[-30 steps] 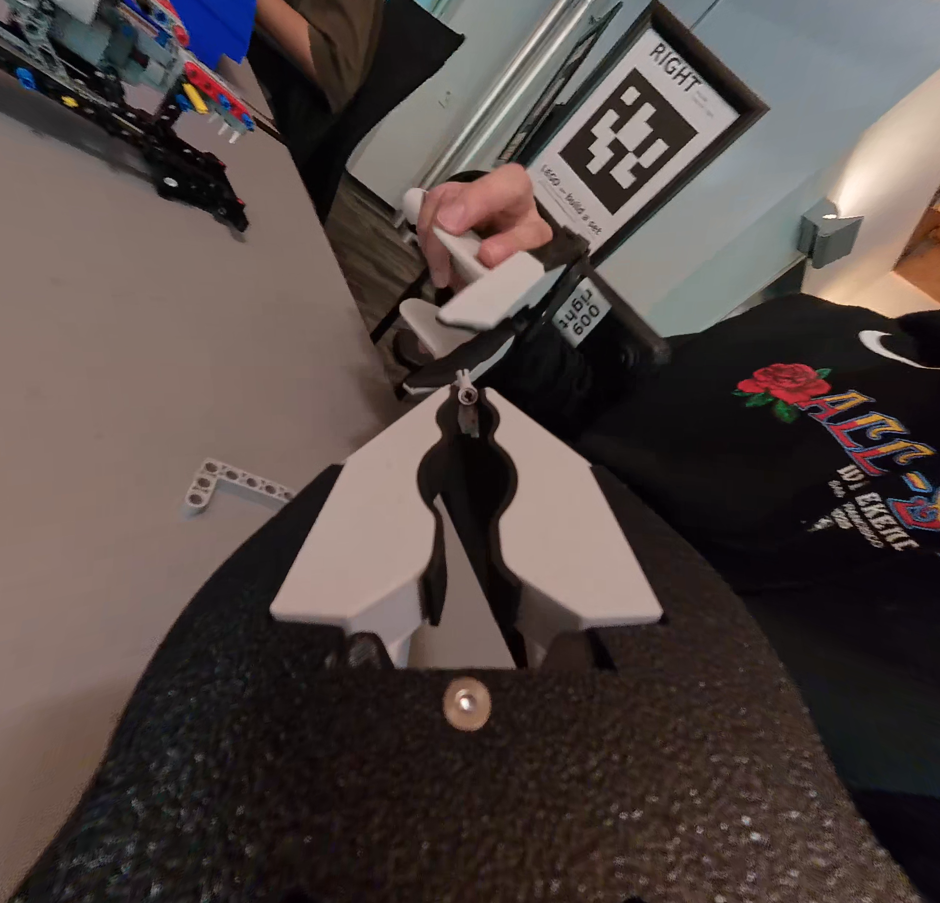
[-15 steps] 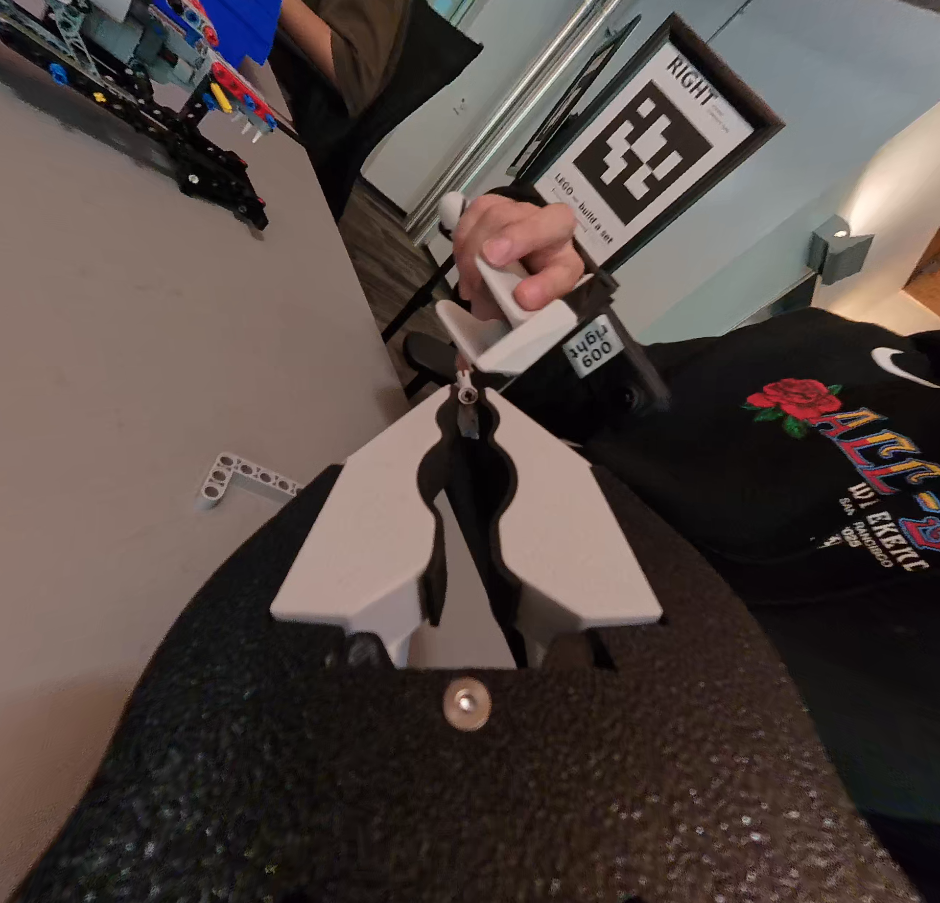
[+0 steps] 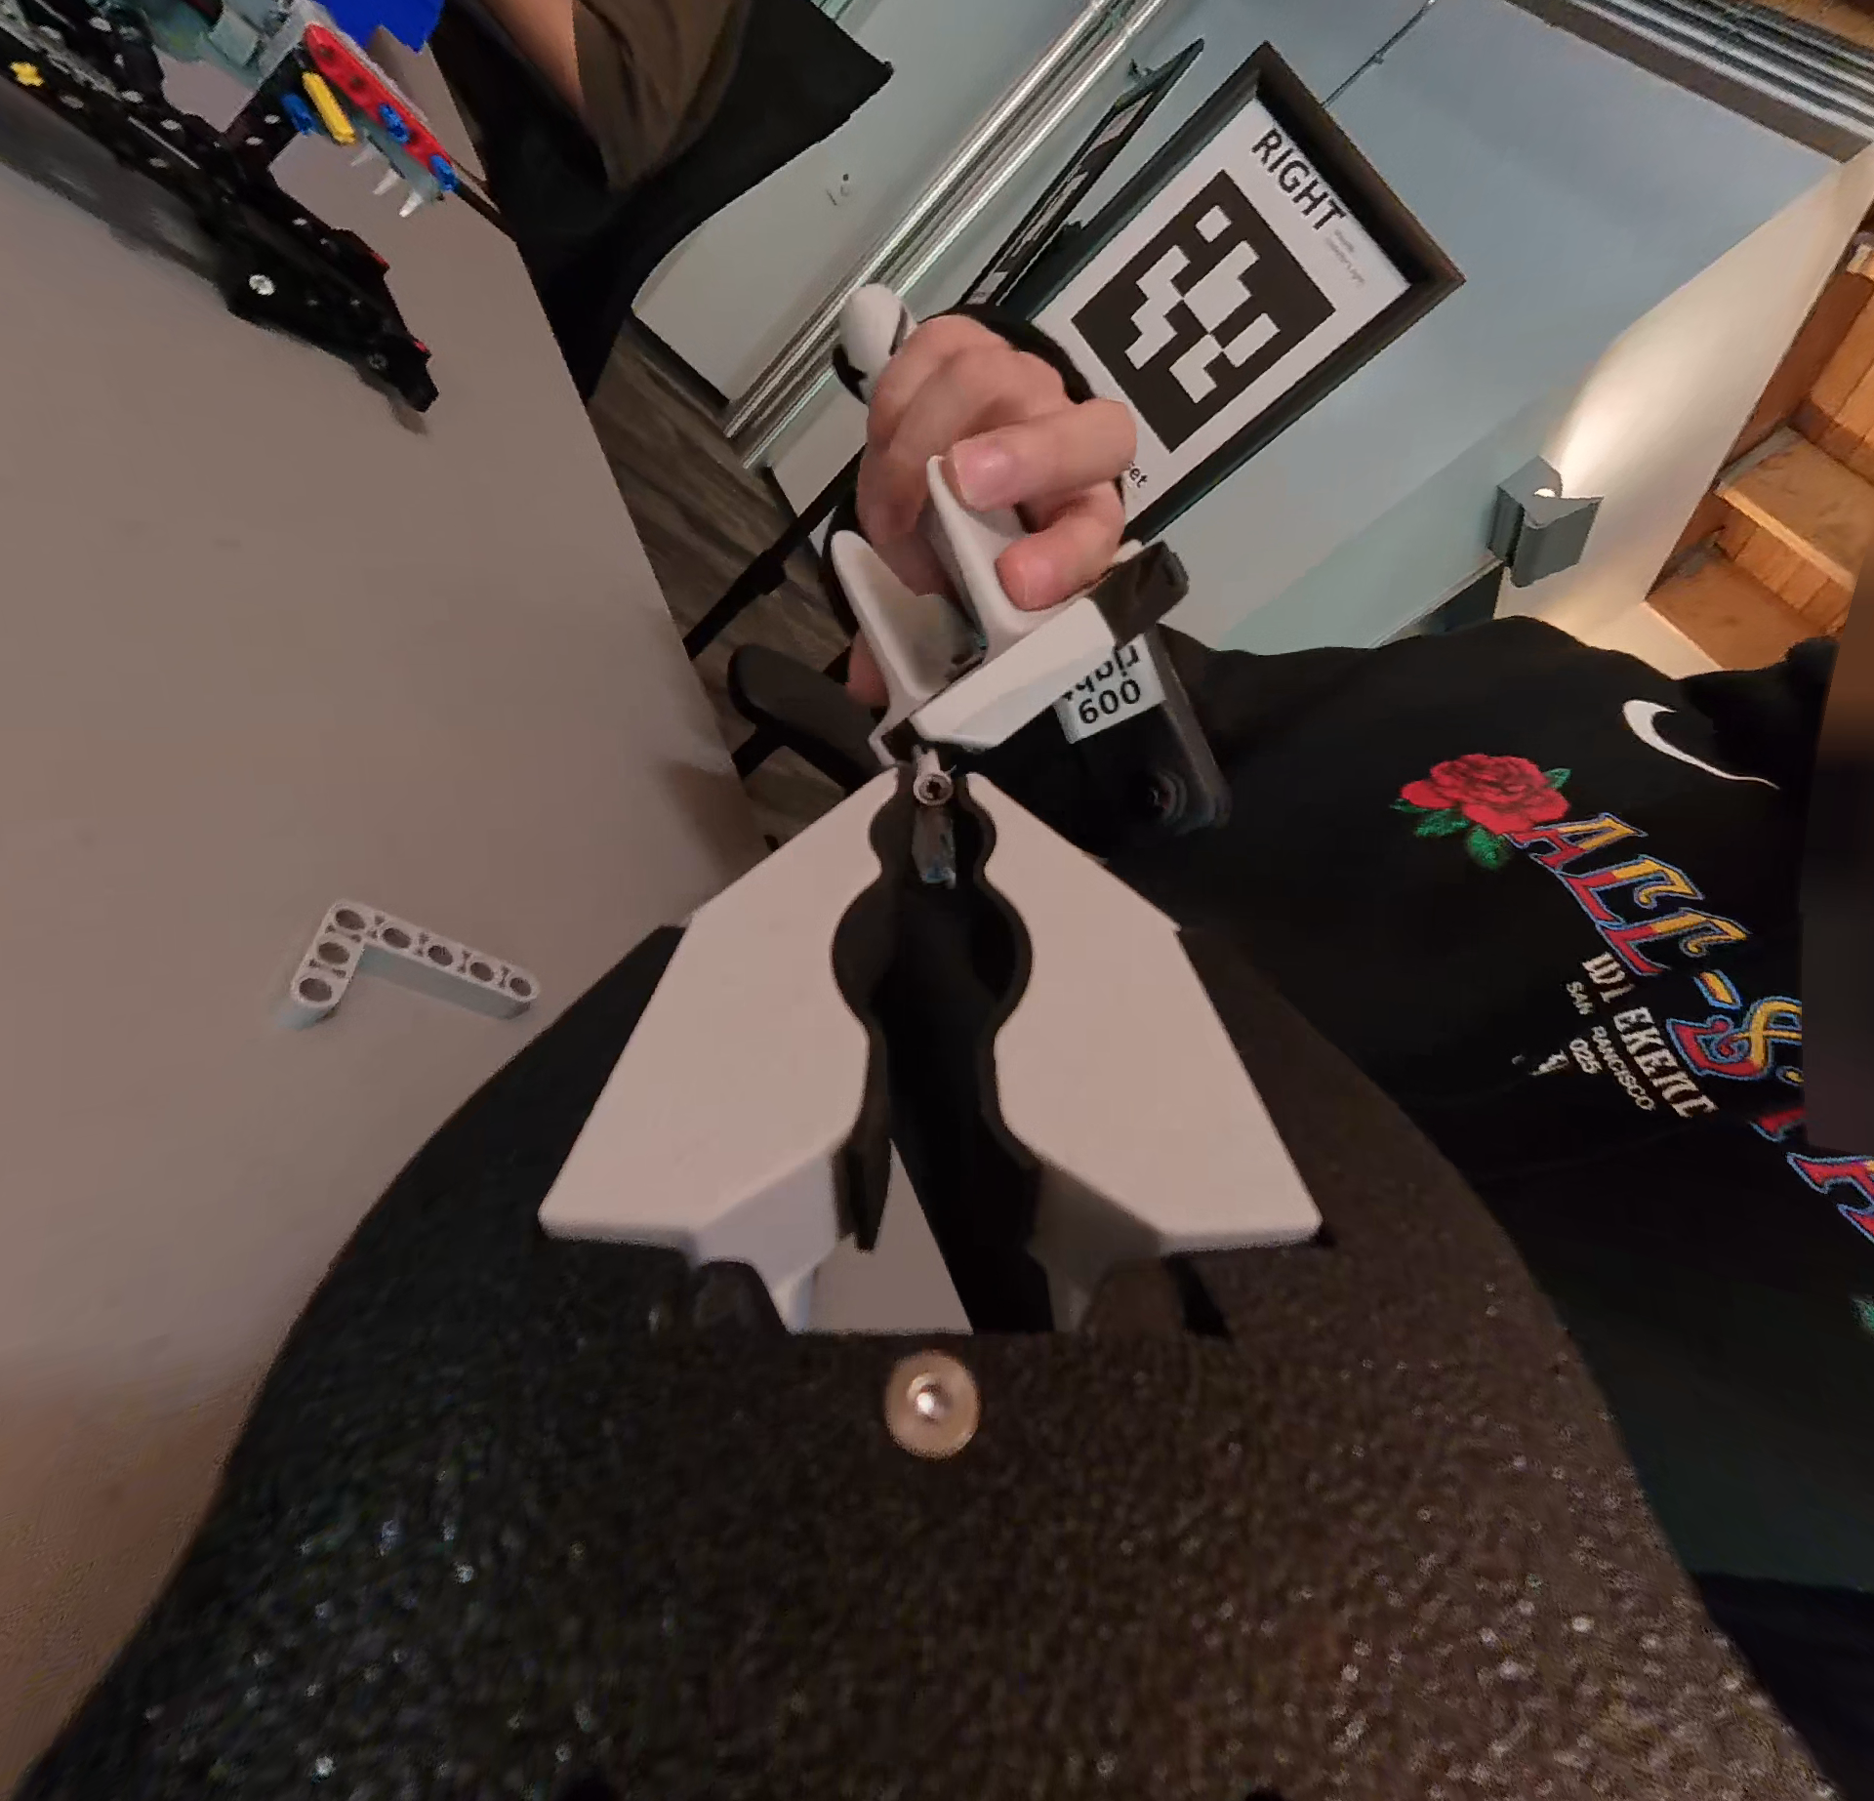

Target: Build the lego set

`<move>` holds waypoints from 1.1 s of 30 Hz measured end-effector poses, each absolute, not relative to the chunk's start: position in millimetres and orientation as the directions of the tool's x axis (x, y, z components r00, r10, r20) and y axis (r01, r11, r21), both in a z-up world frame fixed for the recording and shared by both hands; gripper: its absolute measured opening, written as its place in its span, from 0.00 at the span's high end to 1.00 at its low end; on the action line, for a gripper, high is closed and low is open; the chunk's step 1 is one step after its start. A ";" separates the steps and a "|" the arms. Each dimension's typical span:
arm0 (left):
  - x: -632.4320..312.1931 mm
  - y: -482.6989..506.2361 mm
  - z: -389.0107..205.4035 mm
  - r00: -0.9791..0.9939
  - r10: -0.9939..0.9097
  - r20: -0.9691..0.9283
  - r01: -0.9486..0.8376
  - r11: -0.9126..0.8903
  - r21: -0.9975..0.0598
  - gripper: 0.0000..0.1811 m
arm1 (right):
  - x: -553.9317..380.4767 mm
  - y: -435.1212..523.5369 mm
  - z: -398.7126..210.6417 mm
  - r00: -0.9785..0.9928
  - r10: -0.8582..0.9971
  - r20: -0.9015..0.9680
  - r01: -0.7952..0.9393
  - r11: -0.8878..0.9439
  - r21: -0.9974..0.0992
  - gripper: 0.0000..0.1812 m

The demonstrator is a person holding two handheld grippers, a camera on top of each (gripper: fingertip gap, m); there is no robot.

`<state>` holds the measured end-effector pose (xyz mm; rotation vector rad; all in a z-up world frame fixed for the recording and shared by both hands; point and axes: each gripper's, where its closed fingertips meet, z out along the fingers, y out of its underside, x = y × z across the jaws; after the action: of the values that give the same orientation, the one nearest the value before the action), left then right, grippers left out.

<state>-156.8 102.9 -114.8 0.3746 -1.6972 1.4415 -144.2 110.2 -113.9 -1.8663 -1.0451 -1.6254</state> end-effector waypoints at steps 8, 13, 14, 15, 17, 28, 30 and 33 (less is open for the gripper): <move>-142.6 100.9 -123.4 -0.621 0.196 0.759 -0.714 0.260 -0.650 0.97 | -134.5 107.9 -119.8 0.082 0.324 0.943 0.743 -0.650 0.159 0.99; -126.6 100.6 -137.4 -0.701 0.064 0.710 -0.678 0.249 -0.692 0.96 | -125.8 104.1 -132.2 0.153 0.403 0.902 0.725 -0.667 0.174 0.99; -121.6 101.6 -140.1 -0.712 0.032 0.701 -0.675 0.244 -0.696 0.94 | -124.7 103.2 -135.5 0.175 0.421 0.890 0.722 -0.670 0.175 0.99; -115.8 103.2 -143.2 -0.718 -0.005 0.696 -0.677 0.236 -0.697 0.93 | -123.8 102.1 -139.4 0.206 0.439 0.875 0.720 -0.674 0.168 0.99; -105.1 107.0 -147.2 -0.730 -0.066 0.680 -0.676 0.214 -0.705 0.92 | -119.8 94.0 -154.2 0.339 0.481 0.808 0.692 -0.710 0.133 0.99; -74.7 120.7 -154.9 -0.729 -0.241 0.641 -0.679 0.137 -0.721 0.95 | -104.2 78.4 -192.8 0.796 0.500 0.342 0.541 -0.841 -0.029 0.99; -73.2 121.8 -154.4 -0.730 -0.249 0.637 -0.677 0.131 -0.724 0.95 | -100.4 80.6 -191.8 0.807 0.502 0.312 0.529 -0.849 -0.001 0.99; -72.0 123.3 -158.2 -0.731 -0.273 0.625 -0.674 0.146 -0.725 0.96 | -99.5 86.2 -189.8 0.825 0.500 0.264 0.512 -0.858 0.024 0.99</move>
<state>-72.0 123.3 -158.2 0.9104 -2.0847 1.6114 -99.5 86.2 -189.8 -2.9550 -0.8201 -0.4078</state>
